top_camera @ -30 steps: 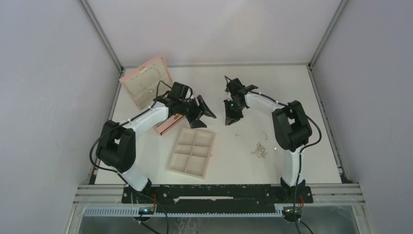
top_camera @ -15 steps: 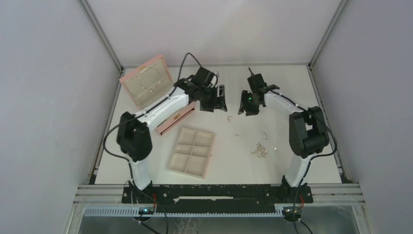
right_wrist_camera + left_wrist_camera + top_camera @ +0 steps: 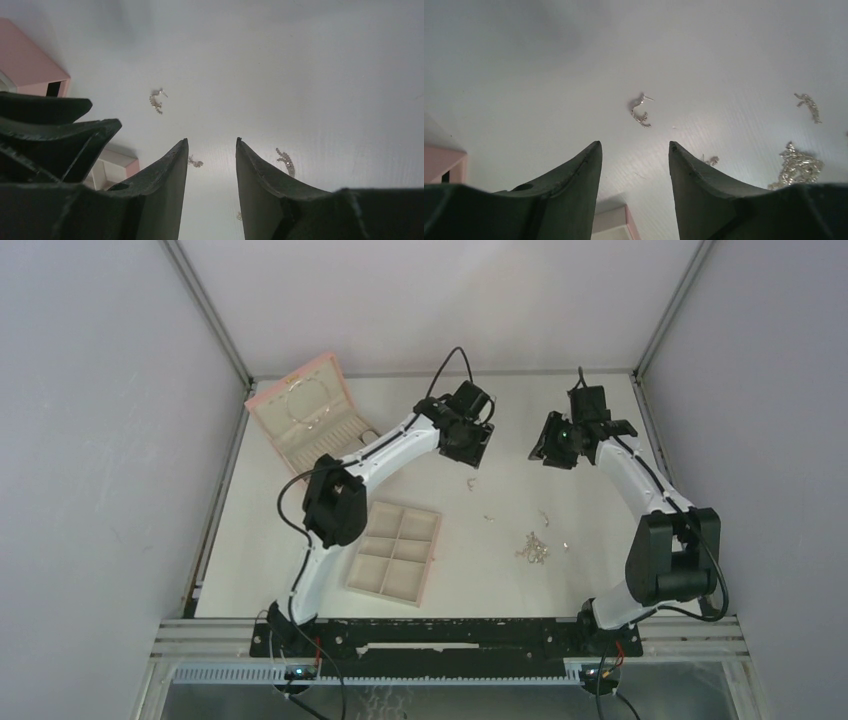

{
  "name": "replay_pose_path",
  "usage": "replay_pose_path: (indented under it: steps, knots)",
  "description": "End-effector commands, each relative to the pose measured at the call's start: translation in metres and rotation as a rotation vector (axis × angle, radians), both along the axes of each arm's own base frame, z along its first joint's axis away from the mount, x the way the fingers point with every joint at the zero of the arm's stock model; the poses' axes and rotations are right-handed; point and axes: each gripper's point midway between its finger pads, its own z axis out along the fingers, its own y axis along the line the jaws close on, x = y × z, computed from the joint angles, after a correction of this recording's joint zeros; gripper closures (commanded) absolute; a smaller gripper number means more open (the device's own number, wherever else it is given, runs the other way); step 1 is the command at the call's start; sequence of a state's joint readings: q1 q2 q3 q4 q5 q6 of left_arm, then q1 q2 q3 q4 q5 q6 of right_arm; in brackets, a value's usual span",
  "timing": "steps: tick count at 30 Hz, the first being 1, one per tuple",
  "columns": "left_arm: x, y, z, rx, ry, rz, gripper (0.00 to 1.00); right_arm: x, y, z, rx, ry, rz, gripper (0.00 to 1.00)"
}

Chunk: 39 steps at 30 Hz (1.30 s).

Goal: Organize the mixed jewelry
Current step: Pick up the jewelry from the center of the board.

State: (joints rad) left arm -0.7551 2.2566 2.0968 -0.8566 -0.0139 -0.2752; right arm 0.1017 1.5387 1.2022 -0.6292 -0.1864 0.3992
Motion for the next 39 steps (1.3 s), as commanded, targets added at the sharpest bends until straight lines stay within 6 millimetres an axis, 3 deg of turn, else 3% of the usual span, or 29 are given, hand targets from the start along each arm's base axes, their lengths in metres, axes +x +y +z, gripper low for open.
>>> replay_pose_path:
  steps: [1,6,18,39]
  knots:
    - [0.009,-0.010,-0.001,0.039,-0.065,-0.073,0.44,-0.003,0.001,0.014,0.030,-0.033,0.015,0.52]
    - [0.018,-0.015,-0.016,0.068,-0.085,-0.089,0.46,-0.007,0.001,0.013,0.029,-0.022,0.027,0.54]
    - [0.014,-0.026,-0.048,0.076,-0.048,-0.115,0.54,-0.008,0.005,0.009,0.047,-0.011,0.043,0.55]
    - [0.005,-0.006,-0.082,0.169,0.007,-0.095,0.69,-0.006,0.006,0.004,0.053,-0.001,0.054,0.57]
